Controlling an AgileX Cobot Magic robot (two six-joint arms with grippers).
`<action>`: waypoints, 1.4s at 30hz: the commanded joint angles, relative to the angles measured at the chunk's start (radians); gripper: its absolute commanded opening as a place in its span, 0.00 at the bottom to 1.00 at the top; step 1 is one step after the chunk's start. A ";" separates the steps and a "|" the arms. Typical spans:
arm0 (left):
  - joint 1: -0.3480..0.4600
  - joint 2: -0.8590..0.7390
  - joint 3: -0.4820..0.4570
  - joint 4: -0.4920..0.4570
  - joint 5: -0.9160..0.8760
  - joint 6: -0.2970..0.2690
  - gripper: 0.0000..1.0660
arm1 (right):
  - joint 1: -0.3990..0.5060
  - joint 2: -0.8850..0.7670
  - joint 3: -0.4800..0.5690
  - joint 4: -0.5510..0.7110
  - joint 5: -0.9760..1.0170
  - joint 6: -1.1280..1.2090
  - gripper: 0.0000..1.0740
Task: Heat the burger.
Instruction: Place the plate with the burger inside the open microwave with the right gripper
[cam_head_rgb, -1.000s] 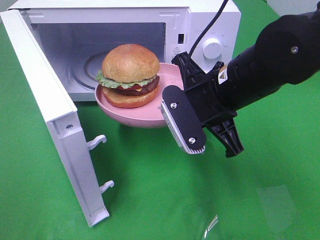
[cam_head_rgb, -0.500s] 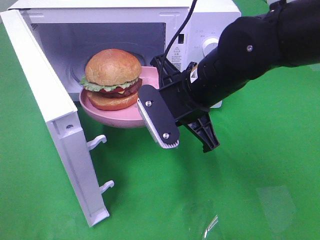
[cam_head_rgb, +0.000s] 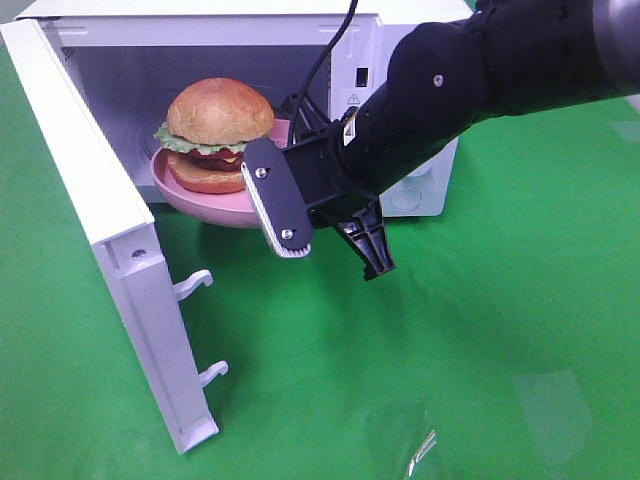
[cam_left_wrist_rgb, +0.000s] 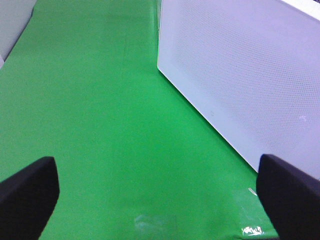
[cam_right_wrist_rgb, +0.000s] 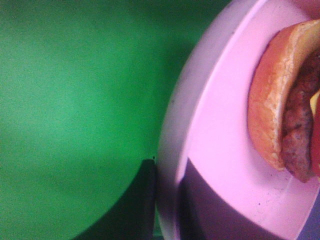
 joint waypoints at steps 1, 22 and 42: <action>-0.004 -0.015 0.000 0.001 -0.017 -0.003 0.95 | -0.002 0.005 -0.040 -0.025 -0.061 0.039 0.00; -0.004 -0.015 0.000 0.001 -0.017 -0.002 0.95 | -0.002 0.175 -0.260 -0.299 -0.011 0.400 0.00; -0.004 -0.015 0.000 0.001 -0.017 -0.002 0.95 | -0.002 0.378 -0.551 -0.343 0.065 0.513 0.01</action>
